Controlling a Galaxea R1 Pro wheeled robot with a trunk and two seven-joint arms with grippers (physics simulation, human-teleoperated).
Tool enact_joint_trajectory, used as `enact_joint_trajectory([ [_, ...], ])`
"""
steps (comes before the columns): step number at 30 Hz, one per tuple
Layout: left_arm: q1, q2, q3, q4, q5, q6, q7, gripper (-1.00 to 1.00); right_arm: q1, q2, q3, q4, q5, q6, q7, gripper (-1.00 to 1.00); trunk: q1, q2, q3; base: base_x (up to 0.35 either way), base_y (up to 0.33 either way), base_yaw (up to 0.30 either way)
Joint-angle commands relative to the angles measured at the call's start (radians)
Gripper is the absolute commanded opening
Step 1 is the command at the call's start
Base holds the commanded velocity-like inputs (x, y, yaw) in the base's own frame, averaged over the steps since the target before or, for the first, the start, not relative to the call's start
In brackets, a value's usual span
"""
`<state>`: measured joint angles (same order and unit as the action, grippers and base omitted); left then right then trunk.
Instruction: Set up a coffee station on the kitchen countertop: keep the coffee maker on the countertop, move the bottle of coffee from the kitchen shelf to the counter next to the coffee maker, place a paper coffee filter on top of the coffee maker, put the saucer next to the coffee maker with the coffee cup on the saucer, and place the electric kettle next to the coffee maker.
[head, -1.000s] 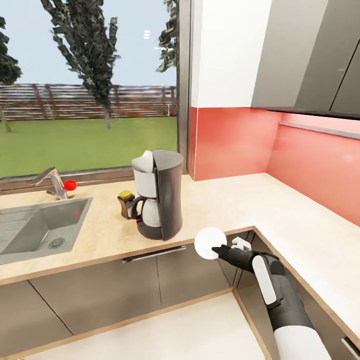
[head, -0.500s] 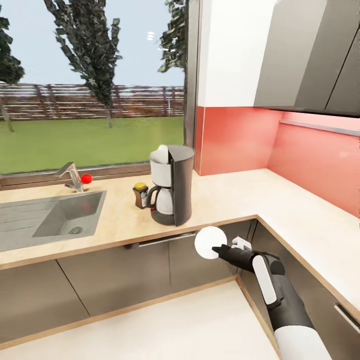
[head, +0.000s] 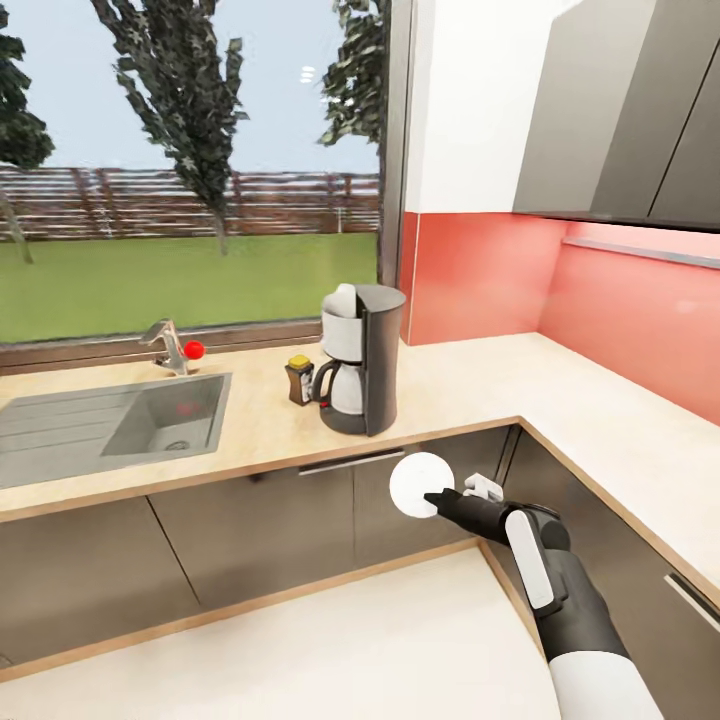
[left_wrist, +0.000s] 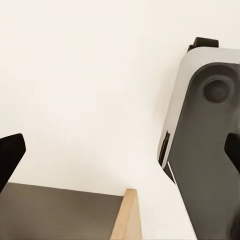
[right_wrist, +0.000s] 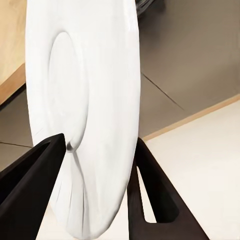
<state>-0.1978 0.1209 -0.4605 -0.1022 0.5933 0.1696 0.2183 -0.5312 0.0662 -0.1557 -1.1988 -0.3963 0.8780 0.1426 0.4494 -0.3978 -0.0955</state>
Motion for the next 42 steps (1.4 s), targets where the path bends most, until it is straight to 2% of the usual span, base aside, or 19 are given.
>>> enact_joint_trajectory([
  [1,0.000,0.001,-0.009,-0.004,0.008,0.006,0.006,1.00,-0.001,0.001,-0.004,-0.001,0.008,0.005,0.009,-1.00,0.001,-0.002,-0.002,-0.009,0.010,0.000],
  [8,0.000,0.002,-0.009,-0.004,0.008,0.004,0.006,1.00,-0.001,0.001,-0.004,-0.001,0.008,0.006,0.009,-1.00,0.001,-0.002,-0.002,-0.002,0.002,0.108],
  [22,0.000,0.002,-0.009,-0.004,0.008,-0.015,0.006,1.00,-0.001,0.001,-0.004,0.000,0.008,0.005,0.009,-1.00,0.001,-0.002,0.001,-0.003,0.002,0.265],
  [29,0.000,0.002,-0.006,-0.004,0.009,-0.021,0.006,1.00,-0.001,0.001,-0.005,0.000,0.008,0.005,0.009,-1.00,0.001,-0.002,0.002,-0.179,0.170,0.268],
  [42,0.000,0.003,-0.003,-0.004,0.010,-0.021,0.006,1.00,-0.001,0.001,-0.005,0.000,0.008,0.005,0.009,-1.00,0.001,-0.002,0.002,-0.026,0.076,0.025],
])
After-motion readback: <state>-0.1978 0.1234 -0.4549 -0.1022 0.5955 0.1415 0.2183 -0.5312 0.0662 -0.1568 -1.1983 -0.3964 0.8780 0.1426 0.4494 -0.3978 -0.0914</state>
